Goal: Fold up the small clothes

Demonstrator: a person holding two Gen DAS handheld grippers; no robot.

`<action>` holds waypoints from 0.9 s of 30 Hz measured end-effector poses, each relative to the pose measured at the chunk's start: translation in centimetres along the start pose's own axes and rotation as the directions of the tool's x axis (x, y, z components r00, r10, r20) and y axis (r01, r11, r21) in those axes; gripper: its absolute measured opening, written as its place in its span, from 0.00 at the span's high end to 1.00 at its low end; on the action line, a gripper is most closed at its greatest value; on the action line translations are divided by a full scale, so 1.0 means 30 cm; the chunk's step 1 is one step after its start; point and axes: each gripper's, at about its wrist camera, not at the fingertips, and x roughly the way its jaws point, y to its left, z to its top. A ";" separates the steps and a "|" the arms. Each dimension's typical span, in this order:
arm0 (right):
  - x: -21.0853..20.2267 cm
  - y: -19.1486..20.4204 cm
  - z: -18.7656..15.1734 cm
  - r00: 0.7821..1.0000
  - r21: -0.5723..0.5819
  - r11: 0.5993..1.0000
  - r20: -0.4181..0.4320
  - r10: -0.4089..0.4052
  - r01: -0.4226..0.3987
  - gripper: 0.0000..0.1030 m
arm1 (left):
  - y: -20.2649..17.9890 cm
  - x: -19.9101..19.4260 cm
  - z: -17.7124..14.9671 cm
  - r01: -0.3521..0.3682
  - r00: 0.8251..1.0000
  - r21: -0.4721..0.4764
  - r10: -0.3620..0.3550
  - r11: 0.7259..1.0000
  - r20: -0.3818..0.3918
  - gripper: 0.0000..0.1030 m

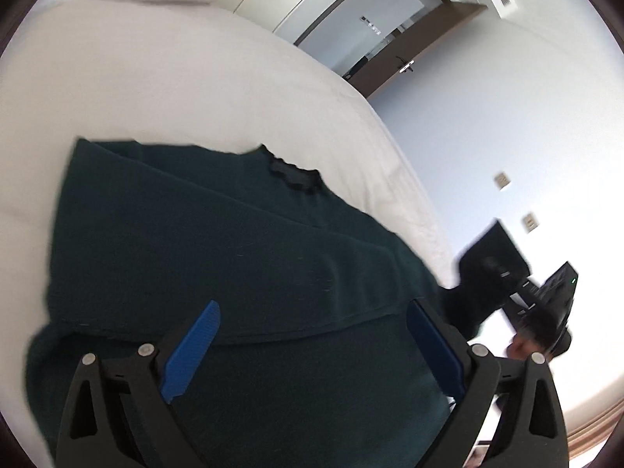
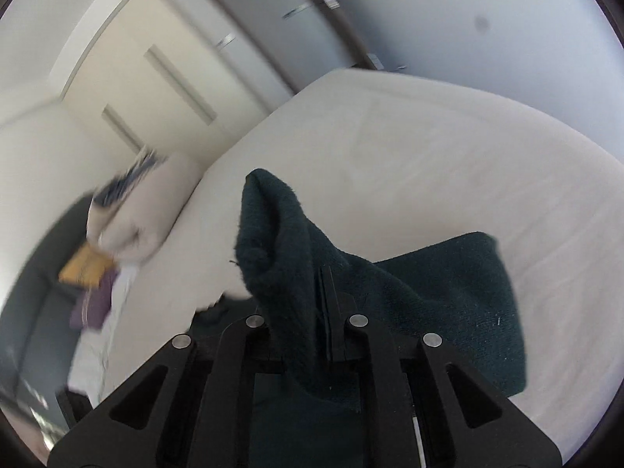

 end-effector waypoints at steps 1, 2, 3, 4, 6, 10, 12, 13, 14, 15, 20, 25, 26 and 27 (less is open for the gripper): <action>0.058 0.107 -0.056 0.999 -0.074 0.997 -0.035 0.010 -0.012 0.90 | 0.001 0.021 0.004 0.026 0.999 -0.027 -0.026 0.999 -0.018 0.05; 0.139 0.222 -0.127 0.997 -0.154 0.988 -0.080 0.015 -0.028 0.90 | 0.002 0.041 0.005 0.051 0.998 -0.052 -0.053 0.997 -0.034 0.05; 0.172 0.276 -0.176 0.995 -0.181 0.983 -0.101 0.017 -0.035 0.90 | 0.004 0.064 0.006 0.088 0.994 -0.085 -0.093 0.992 -0.055 0.05; 0.232 0.348 -0.240 0.991 -0.216 0.975 -0.136 0.016 -0.045 0.90 | 0.008 0.090 0.005 0.130 0.987 -0.125 -0.141 0.984 -0.080 0.05; 0.269 0.442 -0.356 0.986 -0.267 0.962 -0.164 0.007 -0.051 0.90 | 0.017 0.130 0.008 0.182 0.973 -0.189 -0.205 0.965 -0.107 0.04; 0.331 0.511 -0.596 0.974 -0.337 0.940 -0.225 -0.033 -0.046 0.90 | 0.019 0.215 0.020 0.174 0.964 -0.235 -0.215 0.956 -0.160 0.00; 0.357 0.485 -0.652 0.963 -0.325 0.945 -0.266 -0.047 -0.044 0.89 | 0.021 0.258 0.010 0.176 0.954 -0.281 -0.234 0.943 -0.186 0.00; 0.403 0.473 -0.654 0.958 -0.313 0.949 -0.281 -0.052 -0.040 0.89 | 0.019 0.276 0.003 0.184 0.948 -0.297 -0.249 0.937 -0.196 0.00; 0.426 0.475 -0.677 0.955 -0.301 0.953 -0.293 -0.051 -0.041 0.89 | 0.011 0.289 -0.003 0.187 0.945 -0.299 -0.255 0.936 -0.206 0.00; 0.384 0.415 -0.693 0.955 -0.297 0.954 -0.294 -0.048 -0.043 0.88 | 0.005 0.294 -0.004 0.183 0.944 -0.285 -0.249 0.941 -0.216 0.00; 0.362 0.314 -0.640 0.951 -0.278 0.958 -0.308 -0.023 -0.067 0.73 | -0.018 0.318 0.004 0.162 0.941 -0.276 -0.233 0.947 -0.245 0.01; 0.209 0.238 -0.637 0.957 -0.303 0.950 -0.289 -0.015 -0.077 0.38 | -0.028 0.342 -0.030 0.150 0.922 -0.283 -0.238 0.947 -0.305 0.14; 0.199 0.238 -0.649 0.955 -0.305 0.949 -0.294 -0.019 -0.075 0.38 | -0.038 0.352 -0.041 0.146 0.918 -0.279 -0.235 0.949 -0.318 0.22; 0.189 0.233 -0.658 0.955 -0.300 0.951 -0.297 -0.017 -0.076 0.38 | -0.043 0.358 -0.053 0.137 0.915 -0.273 -0.228 0.952 -0.333 0.27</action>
